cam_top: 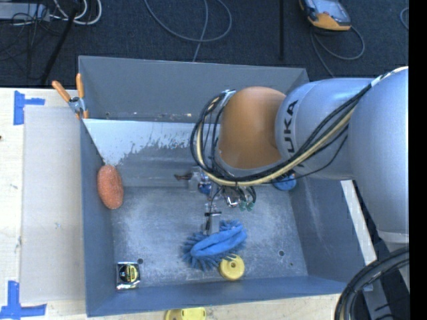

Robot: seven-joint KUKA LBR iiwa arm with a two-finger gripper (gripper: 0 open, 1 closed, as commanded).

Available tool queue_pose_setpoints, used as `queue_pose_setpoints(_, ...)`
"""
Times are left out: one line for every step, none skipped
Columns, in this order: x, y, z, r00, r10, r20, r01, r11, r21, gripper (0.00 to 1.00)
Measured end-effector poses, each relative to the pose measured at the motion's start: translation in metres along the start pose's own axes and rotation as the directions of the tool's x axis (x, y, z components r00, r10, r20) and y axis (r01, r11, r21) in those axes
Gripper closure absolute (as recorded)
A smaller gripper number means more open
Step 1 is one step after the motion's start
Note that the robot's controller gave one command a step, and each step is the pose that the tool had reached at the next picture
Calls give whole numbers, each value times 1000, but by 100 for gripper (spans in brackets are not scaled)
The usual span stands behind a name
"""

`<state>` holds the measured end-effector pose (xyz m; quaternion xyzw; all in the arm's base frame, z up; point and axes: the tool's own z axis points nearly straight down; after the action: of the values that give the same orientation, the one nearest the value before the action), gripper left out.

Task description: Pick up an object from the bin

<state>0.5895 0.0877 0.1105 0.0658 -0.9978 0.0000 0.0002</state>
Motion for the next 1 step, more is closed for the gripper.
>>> queue_pose_setpoints(25,5,21,999,32,0,-32,999,-1,0)
